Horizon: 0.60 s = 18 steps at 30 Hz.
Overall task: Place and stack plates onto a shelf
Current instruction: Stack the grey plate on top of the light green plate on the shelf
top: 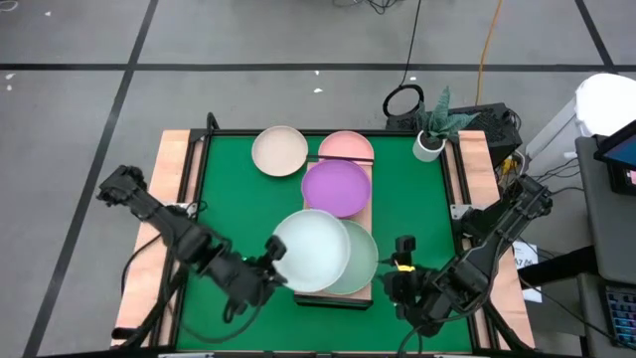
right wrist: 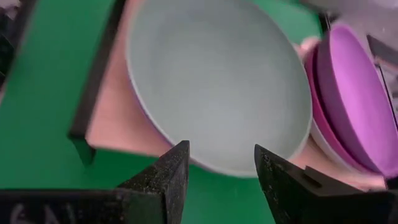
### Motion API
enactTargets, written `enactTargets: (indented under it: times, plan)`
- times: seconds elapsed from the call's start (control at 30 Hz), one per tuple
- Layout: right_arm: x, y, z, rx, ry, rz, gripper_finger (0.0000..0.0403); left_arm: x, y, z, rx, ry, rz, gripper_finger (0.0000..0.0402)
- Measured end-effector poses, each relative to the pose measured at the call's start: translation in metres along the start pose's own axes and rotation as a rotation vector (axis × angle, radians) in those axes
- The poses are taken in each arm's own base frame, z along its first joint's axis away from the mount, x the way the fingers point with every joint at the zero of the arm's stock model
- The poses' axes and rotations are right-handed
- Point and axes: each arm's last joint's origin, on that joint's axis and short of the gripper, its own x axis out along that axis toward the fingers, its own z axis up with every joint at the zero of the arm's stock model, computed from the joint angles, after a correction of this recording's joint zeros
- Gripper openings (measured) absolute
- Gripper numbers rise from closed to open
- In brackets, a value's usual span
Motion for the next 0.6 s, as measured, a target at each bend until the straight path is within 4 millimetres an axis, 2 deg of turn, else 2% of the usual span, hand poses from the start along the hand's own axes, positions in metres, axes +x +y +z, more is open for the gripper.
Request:
enactTargets:
  times: [0.27,0.6]
  plan:
    - [-0.005,-0.012,-0.012,0.047,0.078,-0.069,0.0164,0.012,0.029,0.000,0.047,-0.087,0.004,0.0009]
    - [-0.025,-0.031,-0.017,0.113,0.055,-0.054,0.0164,0.054,0.031,-0.002,0.128,-0.028,-0.021,0.0021]
